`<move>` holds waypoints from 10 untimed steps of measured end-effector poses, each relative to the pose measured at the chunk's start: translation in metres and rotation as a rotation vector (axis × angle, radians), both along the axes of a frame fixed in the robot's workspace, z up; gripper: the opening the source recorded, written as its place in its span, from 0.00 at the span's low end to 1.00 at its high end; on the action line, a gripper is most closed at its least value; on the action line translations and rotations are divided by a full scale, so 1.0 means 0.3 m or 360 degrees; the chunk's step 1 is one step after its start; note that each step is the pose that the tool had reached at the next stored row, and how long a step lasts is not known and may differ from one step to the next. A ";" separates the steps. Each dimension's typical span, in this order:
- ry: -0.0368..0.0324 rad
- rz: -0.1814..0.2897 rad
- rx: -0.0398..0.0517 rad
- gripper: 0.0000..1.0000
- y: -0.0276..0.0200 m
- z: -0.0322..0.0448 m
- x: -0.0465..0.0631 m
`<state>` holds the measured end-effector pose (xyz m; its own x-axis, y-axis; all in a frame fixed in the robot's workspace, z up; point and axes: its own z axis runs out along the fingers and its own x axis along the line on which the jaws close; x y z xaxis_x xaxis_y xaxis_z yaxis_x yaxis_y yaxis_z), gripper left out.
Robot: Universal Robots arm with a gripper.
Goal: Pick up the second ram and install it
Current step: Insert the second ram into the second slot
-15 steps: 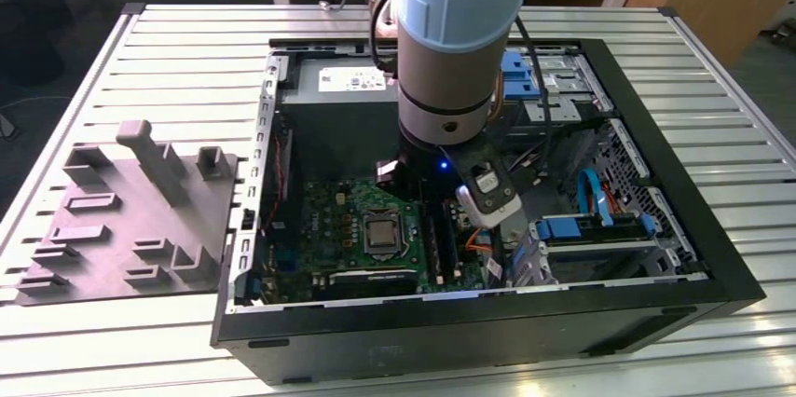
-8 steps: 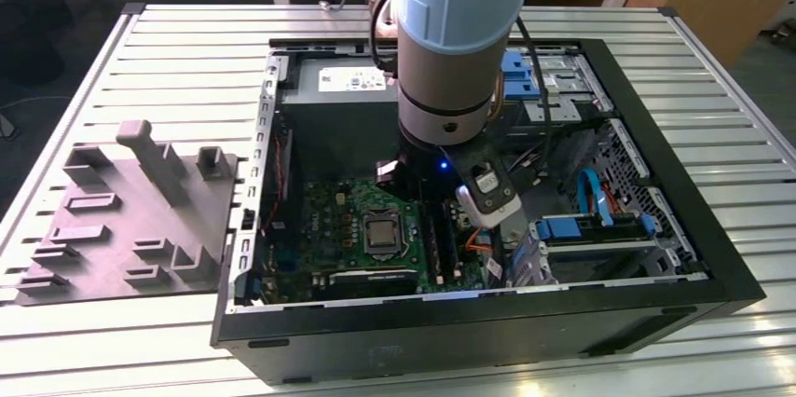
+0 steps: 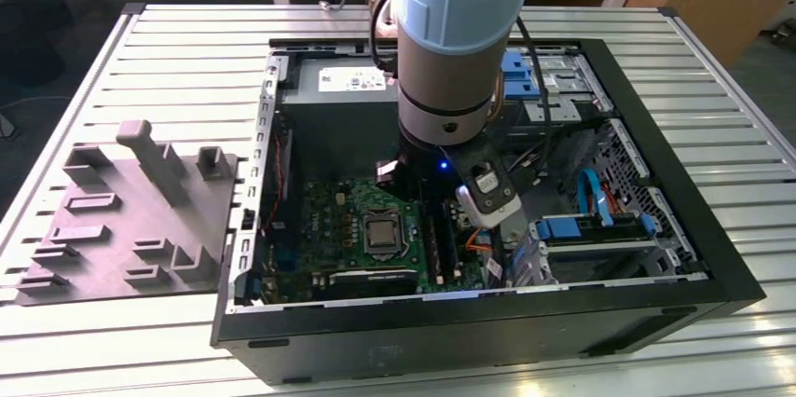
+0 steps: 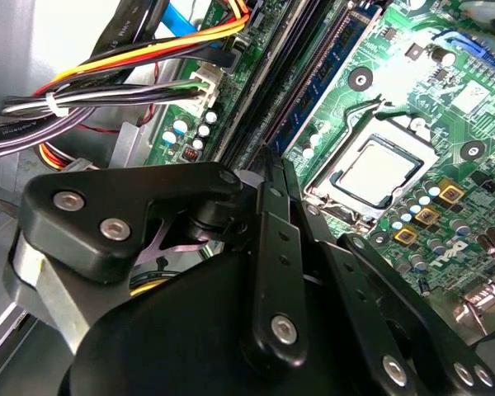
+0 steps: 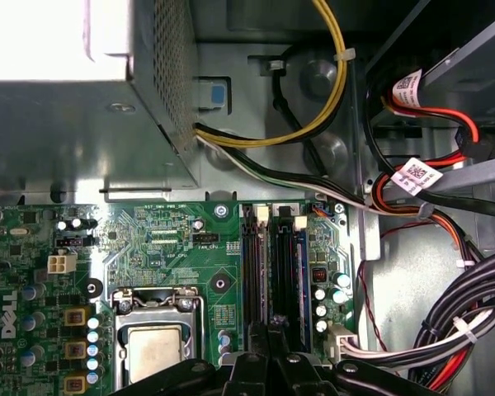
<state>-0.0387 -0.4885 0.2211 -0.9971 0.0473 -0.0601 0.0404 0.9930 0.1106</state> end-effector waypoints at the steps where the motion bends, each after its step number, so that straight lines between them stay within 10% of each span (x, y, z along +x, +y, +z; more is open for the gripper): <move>1: 0.0000 0.0000 0.0000 0.11 0.000 0.000 0.000; 10: 0.0000 0.0000 0.0000 0.11 0.000 -0.005 0.000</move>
